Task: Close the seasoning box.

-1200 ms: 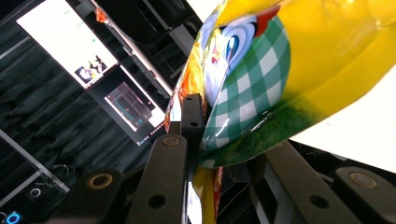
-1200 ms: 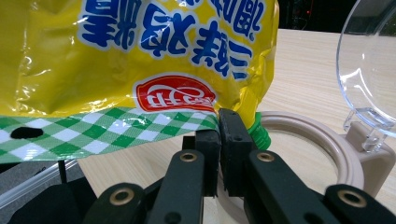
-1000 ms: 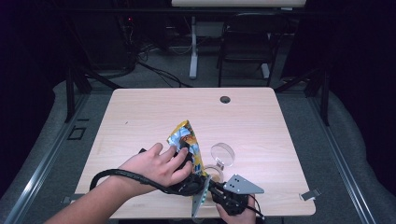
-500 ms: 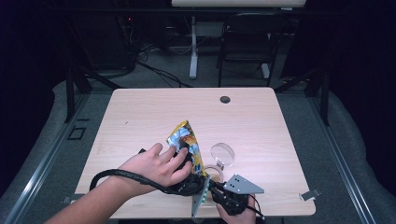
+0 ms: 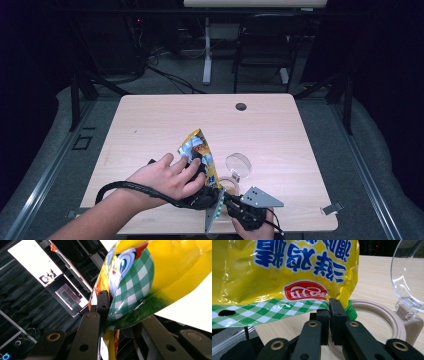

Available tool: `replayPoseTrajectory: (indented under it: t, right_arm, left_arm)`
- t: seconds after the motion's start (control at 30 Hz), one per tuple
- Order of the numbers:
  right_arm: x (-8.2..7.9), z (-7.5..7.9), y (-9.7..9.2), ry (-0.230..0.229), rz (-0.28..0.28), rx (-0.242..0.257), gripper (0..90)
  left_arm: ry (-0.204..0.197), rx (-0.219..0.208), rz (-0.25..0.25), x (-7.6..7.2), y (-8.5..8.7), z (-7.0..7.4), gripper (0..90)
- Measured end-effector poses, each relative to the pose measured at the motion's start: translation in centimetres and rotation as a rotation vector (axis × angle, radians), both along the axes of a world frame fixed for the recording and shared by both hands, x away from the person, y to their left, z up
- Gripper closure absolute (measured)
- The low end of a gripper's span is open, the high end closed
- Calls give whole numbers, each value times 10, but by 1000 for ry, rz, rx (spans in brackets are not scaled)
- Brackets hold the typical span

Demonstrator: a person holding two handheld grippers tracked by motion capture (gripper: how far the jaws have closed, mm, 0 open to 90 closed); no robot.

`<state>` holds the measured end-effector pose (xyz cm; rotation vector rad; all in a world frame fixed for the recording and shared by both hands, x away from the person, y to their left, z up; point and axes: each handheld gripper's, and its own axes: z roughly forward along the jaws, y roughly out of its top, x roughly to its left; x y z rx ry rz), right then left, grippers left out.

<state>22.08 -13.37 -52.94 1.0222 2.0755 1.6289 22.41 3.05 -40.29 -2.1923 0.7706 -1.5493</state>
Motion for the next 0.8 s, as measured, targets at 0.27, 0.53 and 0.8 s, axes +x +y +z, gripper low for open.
replayPoseTrajectory:
  t: [0.27,0.53,0.8]
  right_arm:
    - [0,0,-1,1,1,7,873]
    - [-1,1,-1,-2,2,13,873]
    - [-1,1,-1,0,2,14,873]
  left_arm:
    - [4,-2,5,1,1,0,800]
    - [1,-4,2,1,3,0,800]
    - [4,-3,9,1,3,0,800]
